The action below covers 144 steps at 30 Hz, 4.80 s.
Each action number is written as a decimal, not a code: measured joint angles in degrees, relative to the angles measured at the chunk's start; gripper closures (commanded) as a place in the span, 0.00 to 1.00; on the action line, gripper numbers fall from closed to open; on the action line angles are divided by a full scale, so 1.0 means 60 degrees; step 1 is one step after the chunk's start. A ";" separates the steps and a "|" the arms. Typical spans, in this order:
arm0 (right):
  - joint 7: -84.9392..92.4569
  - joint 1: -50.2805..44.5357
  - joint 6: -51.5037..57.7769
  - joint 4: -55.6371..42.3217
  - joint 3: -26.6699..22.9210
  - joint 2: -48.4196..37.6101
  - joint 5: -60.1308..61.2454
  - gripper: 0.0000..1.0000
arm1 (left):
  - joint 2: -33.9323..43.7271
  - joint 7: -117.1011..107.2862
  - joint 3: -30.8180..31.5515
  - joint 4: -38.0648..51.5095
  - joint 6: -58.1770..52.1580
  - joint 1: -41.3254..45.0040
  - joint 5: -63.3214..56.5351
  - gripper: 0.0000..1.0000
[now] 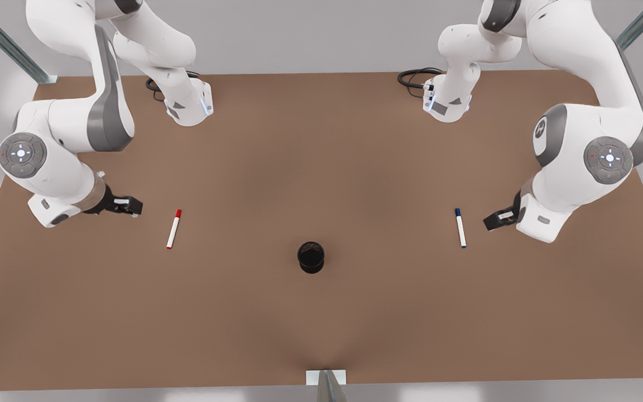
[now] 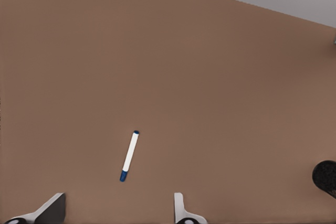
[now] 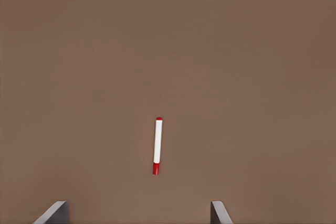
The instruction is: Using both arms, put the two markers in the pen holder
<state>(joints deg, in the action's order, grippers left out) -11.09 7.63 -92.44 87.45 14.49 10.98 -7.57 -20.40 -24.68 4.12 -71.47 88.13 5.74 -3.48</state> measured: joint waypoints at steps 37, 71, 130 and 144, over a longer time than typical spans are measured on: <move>-0.1752 0.2238 -0.7735 0.5216 0.1228 0.3050 -0.1409 0.07 | -0.1402 0.3825 -0.0174 -0.7795 0.9536 -0.0839 -0.0487 0.25; -0.1338 0.2670 -0.8474 0.5630 0.1435 0.3329 -0.2173 0.63 | -0.1580 0.3245 -0.0192 -0.8029 0.9608 -0.0941 -0.0547 0.79; -0.0996 0.1682 -1.1361 0.1536 0.5691 0.3646 -0.2907 0.76 | -0.2959 0.6469 0.5693 -0.1024 1.0440 -0.2054 0.0445 0.00; -0.1661 -0.3659 -1.2768 -0.1496 0.1897 0.5122 -0.3020 0.76 | 0.1316 0.4934 0.0508 -0.1070 0.0962 -0.0481 0.0154 0.00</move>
<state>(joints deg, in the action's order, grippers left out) -21.06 -14.33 -169.05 78.47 25.87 41.71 -25.69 -12.50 4.93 7.17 -77.89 93.90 2.85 -2.56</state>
